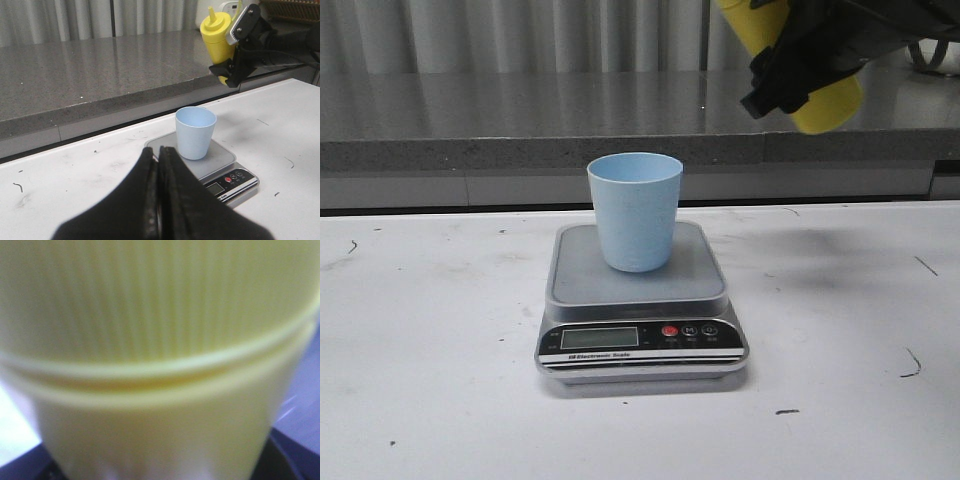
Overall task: Pour seasoning into cup on scale with both arms
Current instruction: 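Lower the yellow bottle upright onto the table with the right gripper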
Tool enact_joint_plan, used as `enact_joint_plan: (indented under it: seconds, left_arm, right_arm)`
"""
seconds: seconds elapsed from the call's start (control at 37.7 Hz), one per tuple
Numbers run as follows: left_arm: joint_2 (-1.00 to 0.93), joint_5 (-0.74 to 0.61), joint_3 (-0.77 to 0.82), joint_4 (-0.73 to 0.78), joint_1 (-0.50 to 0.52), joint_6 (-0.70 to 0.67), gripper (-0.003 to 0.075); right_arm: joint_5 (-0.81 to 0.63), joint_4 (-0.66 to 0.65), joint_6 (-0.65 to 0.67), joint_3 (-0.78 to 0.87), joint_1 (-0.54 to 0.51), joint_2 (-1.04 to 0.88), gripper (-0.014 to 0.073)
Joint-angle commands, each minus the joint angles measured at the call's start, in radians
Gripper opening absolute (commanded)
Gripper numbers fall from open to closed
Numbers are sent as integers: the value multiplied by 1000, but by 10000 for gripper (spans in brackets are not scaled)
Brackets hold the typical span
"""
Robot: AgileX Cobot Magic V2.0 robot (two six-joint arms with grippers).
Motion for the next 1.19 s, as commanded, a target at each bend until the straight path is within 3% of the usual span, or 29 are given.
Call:
enact_joint_plan:
  seconds: [0.0,0.16,0.32,0.64,0.72,0.82,0.88,1.01,1.17]
  left_arm:
    - [10,-87,-26,-13,0,-7,-20]
    - [10,-87,-26,-13,0,-7,-20]
    - [10,-87,-26,-13,0,-7,-20]
    - [10,-87,-26,-13,0,-7,-20]
    - [10,-87,-26,-13,0,-7,-20]
    - [10,-87,-26,-13,0,-7,-20]
    - [10,-87,-26,-13,0,-7,-20]
    - [10,-87,-26,-13,0,-7,-20]
    - [10,-87,-26,-13,0,-7,-20]
  right_arm:
    - [31,134,66,-41,3,-55,106]
    - [147,205,153,-41,3,-55,106]
    - [160,213,373,12,3,-75,105]
    - [42,27,570,169,3,-161,105]
    - [-24,-136,733,224,3,-189,105]
    - [-205,-431,1045,334,3,-195,105]
    - [-293,-511,1161,386,3,-187,105]
    - [-472,-549,1211,475,3,-124,105]
    - [-580,-549,1209,490,3,-24,108]
